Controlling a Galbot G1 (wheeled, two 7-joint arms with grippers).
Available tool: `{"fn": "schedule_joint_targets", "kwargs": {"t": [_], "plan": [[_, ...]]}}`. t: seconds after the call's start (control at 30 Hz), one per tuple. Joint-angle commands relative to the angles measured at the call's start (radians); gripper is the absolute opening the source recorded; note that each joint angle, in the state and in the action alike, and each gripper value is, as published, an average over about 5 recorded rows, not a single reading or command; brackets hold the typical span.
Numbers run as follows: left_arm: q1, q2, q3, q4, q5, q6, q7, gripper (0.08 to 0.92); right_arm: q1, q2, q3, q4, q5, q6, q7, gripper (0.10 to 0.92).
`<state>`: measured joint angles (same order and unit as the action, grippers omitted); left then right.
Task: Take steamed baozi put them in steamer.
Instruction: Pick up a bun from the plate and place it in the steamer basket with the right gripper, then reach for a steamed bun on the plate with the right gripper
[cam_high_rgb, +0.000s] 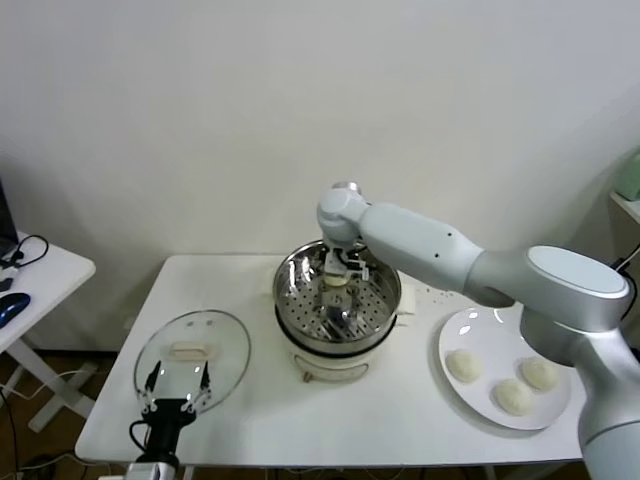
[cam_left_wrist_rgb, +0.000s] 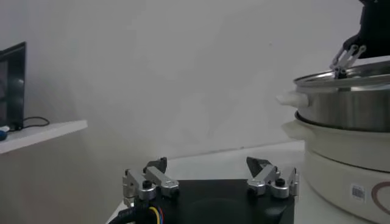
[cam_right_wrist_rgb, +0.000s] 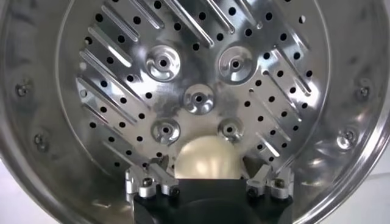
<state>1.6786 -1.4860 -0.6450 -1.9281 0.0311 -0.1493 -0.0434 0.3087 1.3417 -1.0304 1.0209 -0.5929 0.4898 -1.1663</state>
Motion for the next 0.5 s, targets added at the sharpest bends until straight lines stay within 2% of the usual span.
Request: {"fn": "schedule_joint_targets", "kwargs": {"t": [0.03,0.17,0.33,0.43,0.5], "plan": [[0.001,-0.001,-0.002,-0.003,-0.001,0.000,-0.002,0.823,0.012,-0.008,-0.002,0.017,0.029,0.001,-0.007,0.822],[0.001,0.000,-0.003,-0.004,-0.003,0.001,-0.002,0.823,0.075,-0.056,-0.022,0.090,0.105,-0.015,-0.028,0.823],[-0.004,-0.001,0.001,-0.004,-0.002,0.004,-0.004,0.823,0.205,-0.182,-0.080,0.207,0.274,-0.078,-0.061,0.823],[-0.009,-0.002,0.005,-0.002,-0.001,0.006,-0.005,0.823,0.305,-0.285,-0.143,0.259,0.462,-0.182,-0.074,0.823],[-0.012,-0.001,0.007,-0.002,-0.001,0.006,-0.009,0.823,0.370,-0.357,-0.200,0.275,0.636,-0.268,-0.077,0.823]]}}
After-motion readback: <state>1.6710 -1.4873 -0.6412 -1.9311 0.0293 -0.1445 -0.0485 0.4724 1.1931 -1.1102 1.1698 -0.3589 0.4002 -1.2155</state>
